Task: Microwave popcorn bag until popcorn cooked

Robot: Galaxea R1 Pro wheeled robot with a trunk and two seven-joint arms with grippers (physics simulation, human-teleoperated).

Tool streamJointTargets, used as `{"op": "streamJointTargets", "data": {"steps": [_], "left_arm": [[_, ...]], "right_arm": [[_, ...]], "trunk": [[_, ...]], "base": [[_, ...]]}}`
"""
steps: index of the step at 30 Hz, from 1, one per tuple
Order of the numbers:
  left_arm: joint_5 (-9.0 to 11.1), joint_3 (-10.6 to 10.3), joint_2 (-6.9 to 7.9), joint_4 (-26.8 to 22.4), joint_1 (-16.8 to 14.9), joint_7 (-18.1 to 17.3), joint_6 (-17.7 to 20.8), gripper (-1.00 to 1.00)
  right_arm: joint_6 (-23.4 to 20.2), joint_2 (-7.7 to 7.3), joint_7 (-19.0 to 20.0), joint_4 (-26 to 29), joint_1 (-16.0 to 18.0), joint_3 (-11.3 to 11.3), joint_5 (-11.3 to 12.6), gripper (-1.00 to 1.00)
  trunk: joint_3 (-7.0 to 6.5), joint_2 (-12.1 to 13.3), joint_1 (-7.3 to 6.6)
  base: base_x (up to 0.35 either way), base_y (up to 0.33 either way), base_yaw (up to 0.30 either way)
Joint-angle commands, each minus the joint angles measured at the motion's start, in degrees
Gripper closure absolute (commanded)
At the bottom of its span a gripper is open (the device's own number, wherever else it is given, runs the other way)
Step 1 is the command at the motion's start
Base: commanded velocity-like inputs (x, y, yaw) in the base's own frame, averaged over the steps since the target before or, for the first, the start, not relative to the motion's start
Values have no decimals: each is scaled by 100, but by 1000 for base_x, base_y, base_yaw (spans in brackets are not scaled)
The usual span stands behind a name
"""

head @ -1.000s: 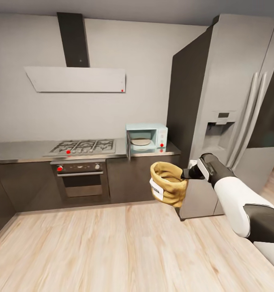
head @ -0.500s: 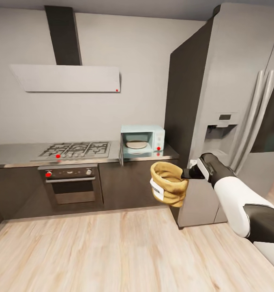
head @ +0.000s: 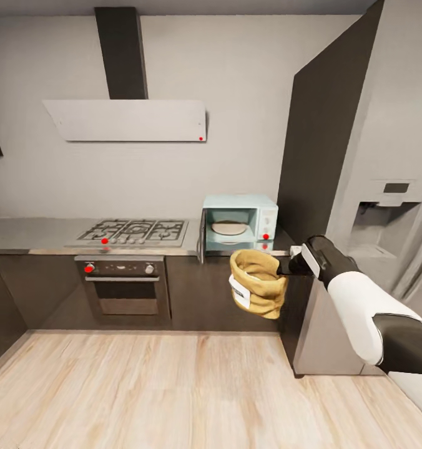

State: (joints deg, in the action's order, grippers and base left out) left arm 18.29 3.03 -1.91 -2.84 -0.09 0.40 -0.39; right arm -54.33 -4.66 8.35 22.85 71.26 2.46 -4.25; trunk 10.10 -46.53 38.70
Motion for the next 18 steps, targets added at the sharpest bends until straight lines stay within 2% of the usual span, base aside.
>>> {"op": "streamJointTargets", "data": {"steps": [1,6,18], "left_arm": [[14,28,-2,-6,0,4,-6,-100],[17,29,-3,-6,-1,4,-13,-100],[44,27,-3,-6,-1,4,-19,-100]], "right_arm": [[-25,0,37,9,2,26,-41,100],[-25,-56,35,22,2,35,-32,100],[44,-36,35,9,2,35,-24,100]], "trunk": [[7,-5,4],[7,-5,4],[7,-5,4]], "base": [[297,-146,268],[297,-132,233],[297,-117,7]]}}
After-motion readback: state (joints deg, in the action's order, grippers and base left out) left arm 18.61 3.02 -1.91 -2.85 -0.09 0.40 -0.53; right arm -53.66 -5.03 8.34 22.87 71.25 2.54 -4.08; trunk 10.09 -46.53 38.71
